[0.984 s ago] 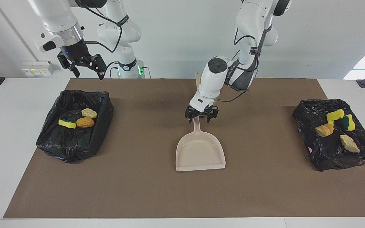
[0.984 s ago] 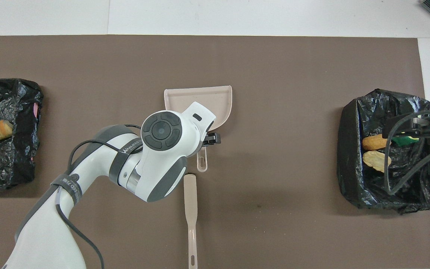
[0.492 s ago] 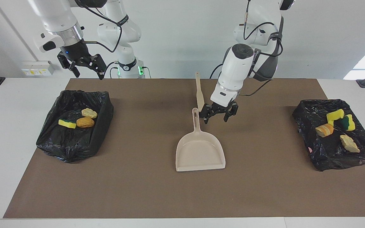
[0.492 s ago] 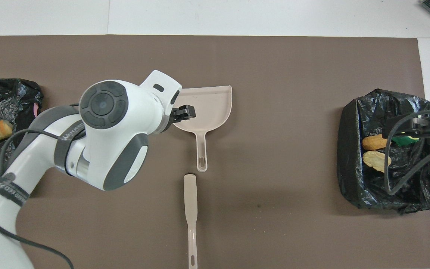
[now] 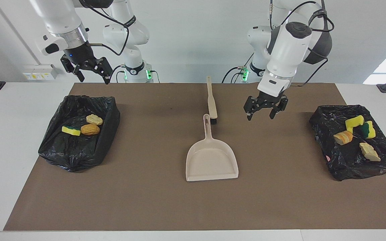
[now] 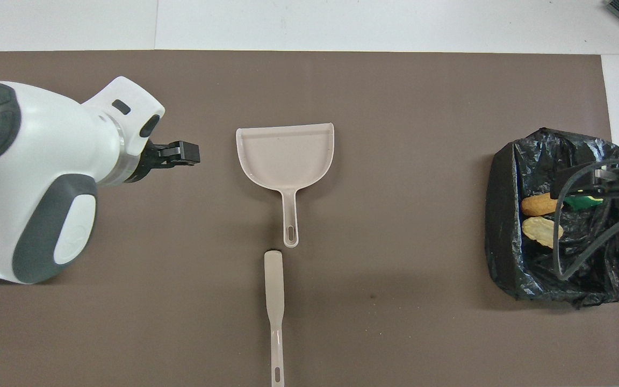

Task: Sweep and dump trash in bin

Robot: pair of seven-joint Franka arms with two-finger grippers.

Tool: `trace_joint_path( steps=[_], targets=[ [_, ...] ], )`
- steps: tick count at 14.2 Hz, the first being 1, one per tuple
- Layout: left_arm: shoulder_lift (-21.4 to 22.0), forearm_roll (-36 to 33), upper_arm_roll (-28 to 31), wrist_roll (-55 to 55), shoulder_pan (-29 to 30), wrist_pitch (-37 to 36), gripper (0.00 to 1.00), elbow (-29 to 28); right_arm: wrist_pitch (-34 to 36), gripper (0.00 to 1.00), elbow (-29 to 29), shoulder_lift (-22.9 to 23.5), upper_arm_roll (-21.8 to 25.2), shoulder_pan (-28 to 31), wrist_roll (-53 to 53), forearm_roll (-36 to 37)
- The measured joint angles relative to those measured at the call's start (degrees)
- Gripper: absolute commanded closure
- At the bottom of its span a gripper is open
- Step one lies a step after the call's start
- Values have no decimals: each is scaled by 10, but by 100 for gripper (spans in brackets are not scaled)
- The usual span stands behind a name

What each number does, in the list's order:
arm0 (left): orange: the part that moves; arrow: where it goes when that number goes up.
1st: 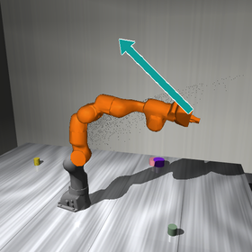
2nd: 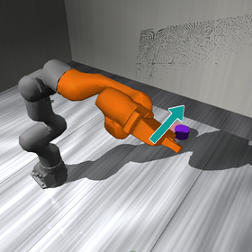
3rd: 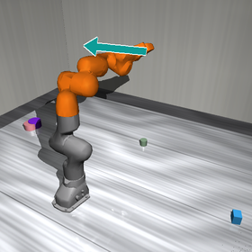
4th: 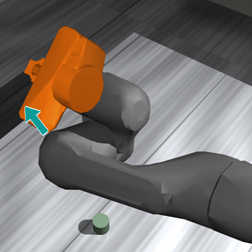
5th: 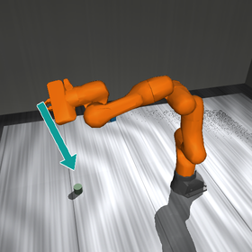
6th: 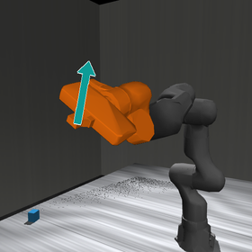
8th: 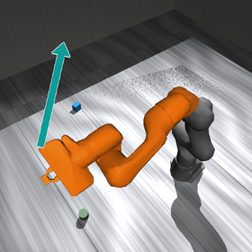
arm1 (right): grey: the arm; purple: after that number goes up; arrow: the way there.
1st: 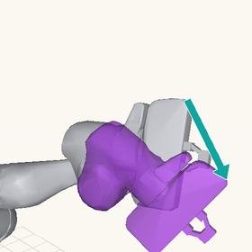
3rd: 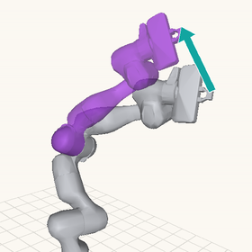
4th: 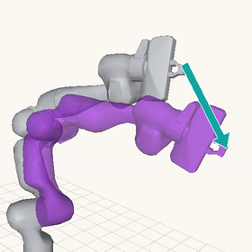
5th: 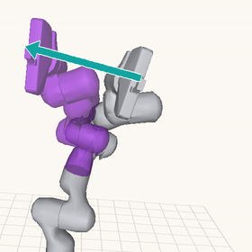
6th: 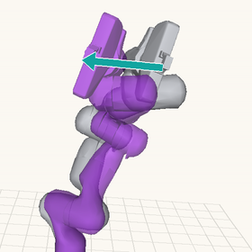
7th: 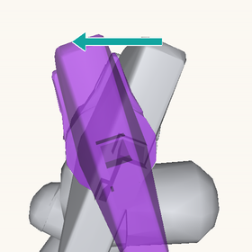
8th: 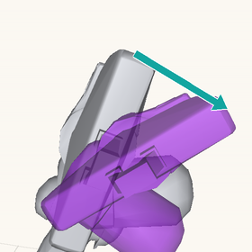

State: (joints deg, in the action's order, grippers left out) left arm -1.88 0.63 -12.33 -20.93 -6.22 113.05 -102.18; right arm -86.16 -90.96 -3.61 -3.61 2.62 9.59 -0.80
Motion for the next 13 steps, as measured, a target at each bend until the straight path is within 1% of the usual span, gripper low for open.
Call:
trace_joint_path(
  steps=[3,9,13],
  targets=[
    [13,0,1,50,32,-32,0,0,0,0,0,0,0,0,0,0],
    [44,0,1,82,63,-84,0,14,-1,0,0,0,0,1,-1,2],
    [56,0,8,109,89,-105,0,21,5,0,11,7,2,3,-29,8]
  ],
)
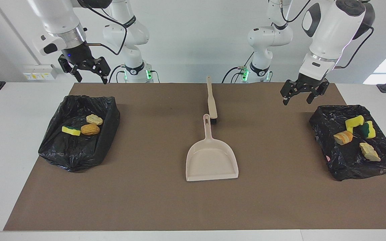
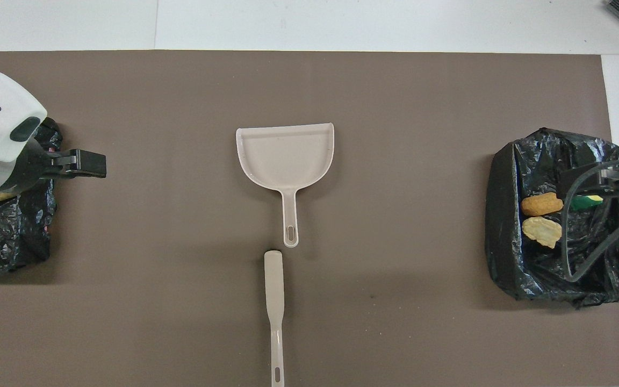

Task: Sweep and dump trash in bin

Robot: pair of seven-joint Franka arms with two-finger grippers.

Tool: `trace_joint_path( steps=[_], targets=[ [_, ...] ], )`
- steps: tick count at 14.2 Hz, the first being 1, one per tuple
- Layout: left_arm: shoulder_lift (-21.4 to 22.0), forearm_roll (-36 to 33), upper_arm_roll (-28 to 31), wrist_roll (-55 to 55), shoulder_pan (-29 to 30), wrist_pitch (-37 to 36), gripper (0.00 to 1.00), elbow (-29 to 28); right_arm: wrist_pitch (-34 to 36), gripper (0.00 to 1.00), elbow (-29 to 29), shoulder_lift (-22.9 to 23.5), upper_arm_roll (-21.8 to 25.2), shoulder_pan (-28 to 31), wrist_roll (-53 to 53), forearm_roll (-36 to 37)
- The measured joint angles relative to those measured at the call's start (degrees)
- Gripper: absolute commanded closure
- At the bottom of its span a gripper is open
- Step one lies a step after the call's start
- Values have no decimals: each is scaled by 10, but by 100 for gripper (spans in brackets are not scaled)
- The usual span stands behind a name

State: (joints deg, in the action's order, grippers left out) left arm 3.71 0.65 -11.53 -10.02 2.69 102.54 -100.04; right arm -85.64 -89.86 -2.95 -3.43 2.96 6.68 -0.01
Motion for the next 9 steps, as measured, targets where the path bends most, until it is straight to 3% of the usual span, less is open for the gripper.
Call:
trace_joint_path(
  steps=[5,9],
  targets=[
    [2,0,38,29,-7,-74,0,56,0,0,3,4,0,1,-3,0],
    [12,0,139,47,-93,-133,0,77,0,0,3,4,0,1,-4,1]
  ],
)
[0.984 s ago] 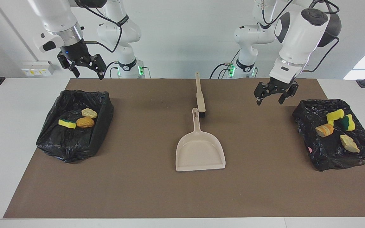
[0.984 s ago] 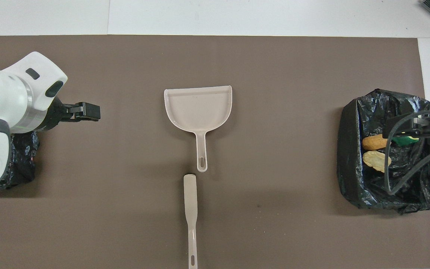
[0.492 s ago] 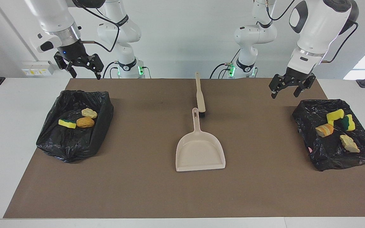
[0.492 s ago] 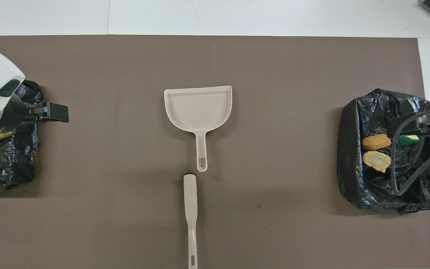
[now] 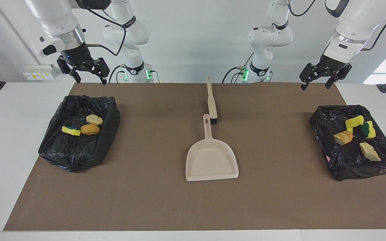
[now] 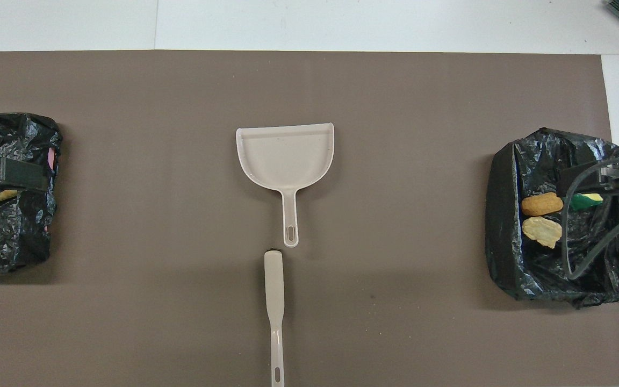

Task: Sweep and dump trash in bin

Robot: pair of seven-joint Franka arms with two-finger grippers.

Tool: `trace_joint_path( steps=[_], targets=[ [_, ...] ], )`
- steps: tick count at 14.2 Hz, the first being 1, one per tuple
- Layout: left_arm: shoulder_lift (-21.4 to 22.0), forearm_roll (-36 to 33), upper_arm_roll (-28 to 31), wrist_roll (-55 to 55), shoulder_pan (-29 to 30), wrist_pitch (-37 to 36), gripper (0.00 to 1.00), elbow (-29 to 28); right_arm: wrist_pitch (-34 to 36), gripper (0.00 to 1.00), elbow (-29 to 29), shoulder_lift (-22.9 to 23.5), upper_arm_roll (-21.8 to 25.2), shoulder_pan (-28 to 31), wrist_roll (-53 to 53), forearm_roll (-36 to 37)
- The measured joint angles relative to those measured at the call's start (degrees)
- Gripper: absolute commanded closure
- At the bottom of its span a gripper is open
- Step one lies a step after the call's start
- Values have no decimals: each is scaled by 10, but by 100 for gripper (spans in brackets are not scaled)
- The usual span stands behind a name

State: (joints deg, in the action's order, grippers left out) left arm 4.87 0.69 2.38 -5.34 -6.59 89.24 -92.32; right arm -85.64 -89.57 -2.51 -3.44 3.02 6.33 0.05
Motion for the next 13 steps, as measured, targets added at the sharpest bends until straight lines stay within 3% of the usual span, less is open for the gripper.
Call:
trace_joint_path(
  steps=[3,13],
  targets=[
    [17,0,18,23,-14,-6,0,0,0,0,0,0,0,0,0,0],
    [26,1,0,29,5,-36,0,17,0,0,0,0,-1,-1,0,0]
  ],
)
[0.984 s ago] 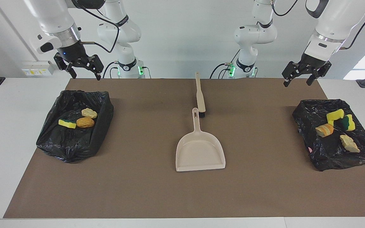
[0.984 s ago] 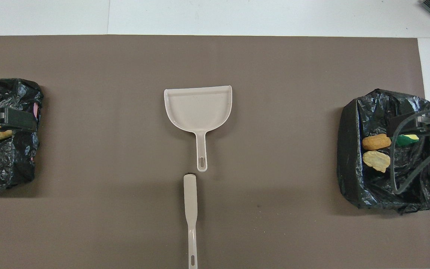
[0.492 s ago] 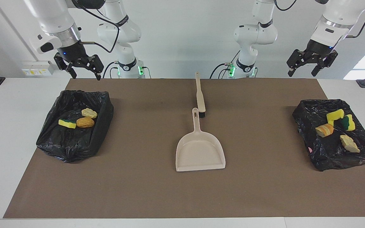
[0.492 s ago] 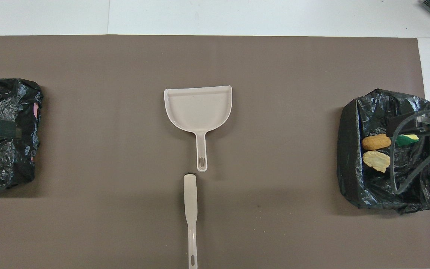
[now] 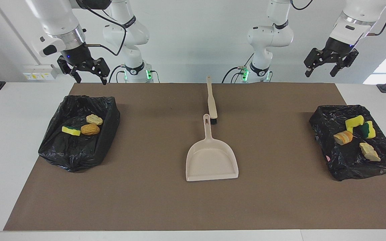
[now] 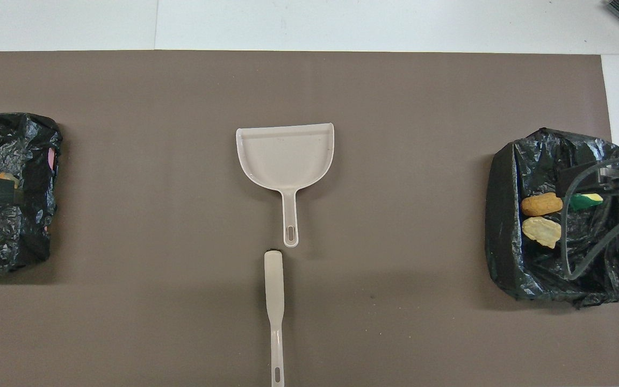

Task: Sweep and dump trash in bin

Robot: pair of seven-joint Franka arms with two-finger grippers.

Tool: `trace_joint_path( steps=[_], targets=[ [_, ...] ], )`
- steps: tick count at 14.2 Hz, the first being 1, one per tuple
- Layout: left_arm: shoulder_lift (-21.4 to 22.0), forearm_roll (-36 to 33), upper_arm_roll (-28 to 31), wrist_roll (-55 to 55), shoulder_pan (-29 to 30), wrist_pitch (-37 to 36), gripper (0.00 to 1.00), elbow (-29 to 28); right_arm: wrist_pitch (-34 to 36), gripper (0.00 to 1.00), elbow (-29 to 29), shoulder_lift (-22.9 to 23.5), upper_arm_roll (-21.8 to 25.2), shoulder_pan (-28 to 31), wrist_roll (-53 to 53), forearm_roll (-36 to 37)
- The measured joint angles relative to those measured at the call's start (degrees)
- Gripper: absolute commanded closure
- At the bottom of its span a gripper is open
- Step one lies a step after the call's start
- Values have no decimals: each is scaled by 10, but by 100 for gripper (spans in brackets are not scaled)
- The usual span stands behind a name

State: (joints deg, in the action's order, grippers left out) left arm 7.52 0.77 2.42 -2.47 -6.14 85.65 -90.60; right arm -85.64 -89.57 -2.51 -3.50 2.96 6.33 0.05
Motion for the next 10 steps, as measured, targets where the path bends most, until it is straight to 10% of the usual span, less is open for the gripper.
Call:
trace_joint_path(
  steps=[10],
  targets=[
    [10,1,-22,1,29,-4,0,-5,0,0,0,0,0,0,0,0]
  ],
)
